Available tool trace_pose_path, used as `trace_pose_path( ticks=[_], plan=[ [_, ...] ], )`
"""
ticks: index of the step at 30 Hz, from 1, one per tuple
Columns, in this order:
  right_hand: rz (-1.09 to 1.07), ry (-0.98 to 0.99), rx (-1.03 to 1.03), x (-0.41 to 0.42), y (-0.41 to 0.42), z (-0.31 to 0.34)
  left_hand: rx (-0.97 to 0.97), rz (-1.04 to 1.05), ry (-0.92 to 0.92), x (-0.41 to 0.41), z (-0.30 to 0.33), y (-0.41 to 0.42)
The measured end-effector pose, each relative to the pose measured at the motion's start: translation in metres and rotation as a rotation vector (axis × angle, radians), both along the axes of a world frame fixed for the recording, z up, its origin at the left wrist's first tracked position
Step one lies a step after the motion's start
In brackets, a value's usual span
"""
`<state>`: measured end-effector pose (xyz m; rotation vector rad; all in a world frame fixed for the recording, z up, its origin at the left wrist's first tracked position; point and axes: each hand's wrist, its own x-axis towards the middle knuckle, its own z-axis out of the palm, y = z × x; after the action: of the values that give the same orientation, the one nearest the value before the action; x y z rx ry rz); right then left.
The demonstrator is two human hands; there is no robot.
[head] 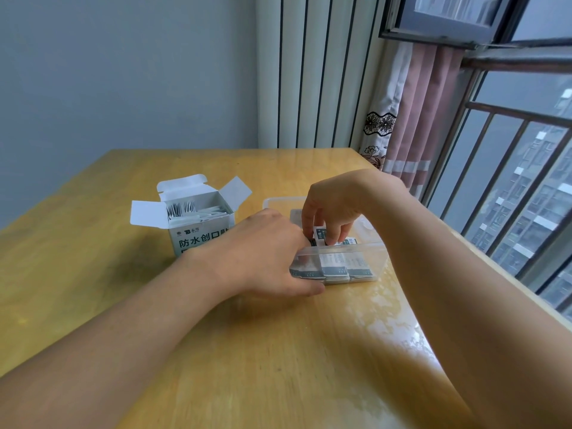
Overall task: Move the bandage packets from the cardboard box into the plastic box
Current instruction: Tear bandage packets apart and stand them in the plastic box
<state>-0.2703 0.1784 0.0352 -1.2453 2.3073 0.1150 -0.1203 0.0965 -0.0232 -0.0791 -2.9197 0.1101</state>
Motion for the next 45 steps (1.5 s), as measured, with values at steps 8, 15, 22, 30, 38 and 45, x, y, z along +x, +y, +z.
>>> trace_pose_path(
  ticks=[8,15,22,30,38,45],
  plan=[
    [0.015,-0.027,-0.017,0.0,0.001,0.002,-0.005,0.003,-0.004,0.001,0.001,0.0],
    [0.015,-0.023,-0.006,-0.002,0.0,0.0,0.015,-0.014,-0.004,0.002,0.003,0.002],
    [-0.036,-0.031,-0.05,-0.008,0.006,0.006,0.041,-0.007,-0.027,0.001,0.001,-0.001],
    [-0.091,-0.046,-0.026,-0.002,0.0,-0.002,0.103,-0.022,-0.028,0.0,0.001,0.0],
    [-0.106,-0.029,-0.018,0.0,0.0,0.0,0.089,-0.005,-0.054,0.0,0.002,0.0],
    [-0.163,0.142,0.088,-0.017,0.001,-0.006,0.103,-0.014,-0.047,0.0,0.002,0.0]
  ],
)
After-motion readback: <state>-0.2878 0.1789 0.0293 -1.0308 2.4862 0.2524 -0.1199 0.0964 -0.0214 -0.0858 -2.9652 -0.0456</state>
